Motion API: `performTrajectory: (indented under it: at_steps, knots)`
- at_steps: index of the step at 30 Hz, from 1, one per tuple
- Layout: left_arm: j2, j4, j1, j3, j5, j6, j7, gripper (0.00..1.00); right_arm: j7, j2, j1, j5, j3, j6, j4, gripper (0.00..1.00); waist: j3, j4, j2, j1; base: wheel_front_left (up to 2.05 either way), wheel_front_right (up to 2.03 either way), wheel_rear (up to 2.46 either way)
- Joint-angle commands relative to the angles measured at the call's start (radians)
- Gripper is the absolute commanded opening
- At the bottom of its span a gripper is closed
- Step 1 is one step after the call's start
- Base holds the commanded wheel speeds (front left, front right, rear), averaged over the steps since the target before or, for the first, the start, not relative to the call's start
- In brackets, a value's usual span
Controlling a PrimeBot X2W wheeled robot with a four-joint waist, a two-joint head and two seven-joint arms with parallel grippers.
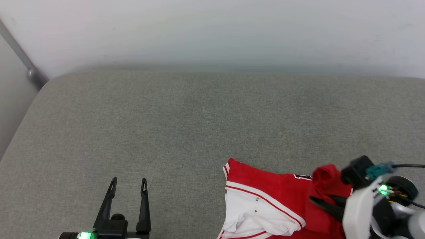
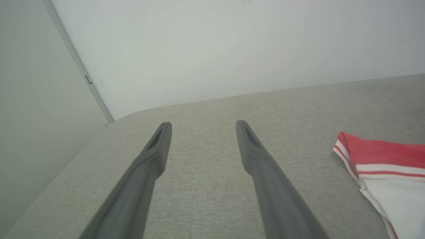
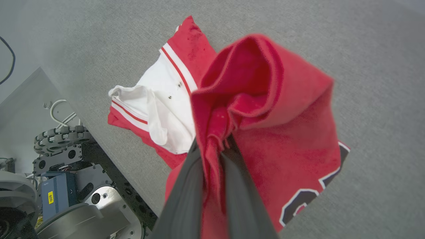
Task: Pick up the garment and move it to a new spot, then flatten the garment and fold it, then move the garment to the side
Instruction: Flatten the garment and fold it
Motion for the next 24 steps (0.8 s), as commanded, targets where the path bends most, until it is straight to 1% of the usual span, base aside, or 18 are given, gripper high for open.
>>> performTrajectory:
  at_steps: [1, 4, 6, 9, 13, 18, 22, 23, 24]
  knots:
    - [-0.003, 0.003, -0.014, 0.003, 0.004, -0.005, -0.002, 1.0, 0.0, 0.011, -0.035, -0.005, 0.023, 0.0, 0.011, 0.0, 0.011, 0.008, 0.0, 0.0, 0.0, 0.0, 0.0]
    - [-0.012, 0.005, -0.031, 0.004, 0.012, -0.015, -0.002, 1.0, -0.004, 0.074, -0.127, -0.001, 0.114, 0.0, 0.053, 0.0, 0.03, 0.016, 0.0, 0.0, 0.0, 0.0, 0.0]
    - [-0.018, 0.006, -0.04, 0.006, 0.014, -0.021, -0.002, 1.0, -0.009, 0.104, -0.192, -0.014, 0.174, 0.0, 0.095, 0.0, 0.043, 0.022, 0.0, 0.0, 0.0, 0.0, 0.0]
    - [-0.026, 0.008, -0.056, 0.008, 0.019, -0.028, -0.002, 1.0, -0.021, 0.169, -0.28, -0.017, 0.26, 0.0, 0.169, 0.0, 0.066, 0.031, 0.0, 0.0, 0.0, 0.0, 0.0]
    - [-0.039, 0.014, -0.08, 0.007, 0.021, -0.041, -0.002, 1.0, -0.021, 0.229, -0.365, 0.0, 0.377, 0.0, 0.292, 0.0, 0.094, 0.045, 0.0, 0.0, 0.0, 0.0, 0.0]
    - [-0.054, 0.025, -0.104, 0.01, 0.022, -0.051, -0.002, 1.0, -0.046, 0.264, -0.43, -0.006, 0.512, 0.0, 0.454, 0.0, 0.115, 0.063, 0.0, 0.0, 0.0, 0.0, 0.0]
    - [-0.056, 0.031, -0.1, 0.021, 0.021, -0.057, -0.002, 1.0, -0.086, 0.269, -0.446, 0.027, 0.582, -0.001, 0.527, 0.0, 0.111, 0.064, 0.0, 0.0, 0.0, 0.0, 0.0]
    - [-0.056, 0.032, -0.095, 0.024, 0.021, -0.057, -0.002, 1.0, -0.102, 0.267, -0.454, 0.027, 0.595, -0.001, 0.536, 0.05, 0.106, 0.06, 0.0, 0.0, 0.0, 0.0, 0.0]
    - [-0.056, 0.034, -0.087, 0.029, 0.021, -0.057, -0.002, 1.0, -0.12, 0.266, -0.46, 0.033, 0.605, -0.001, 0.538, 0.42, 0.098, 0.055, 0.0, 0.0, 0.0, 0.0, 0.0]
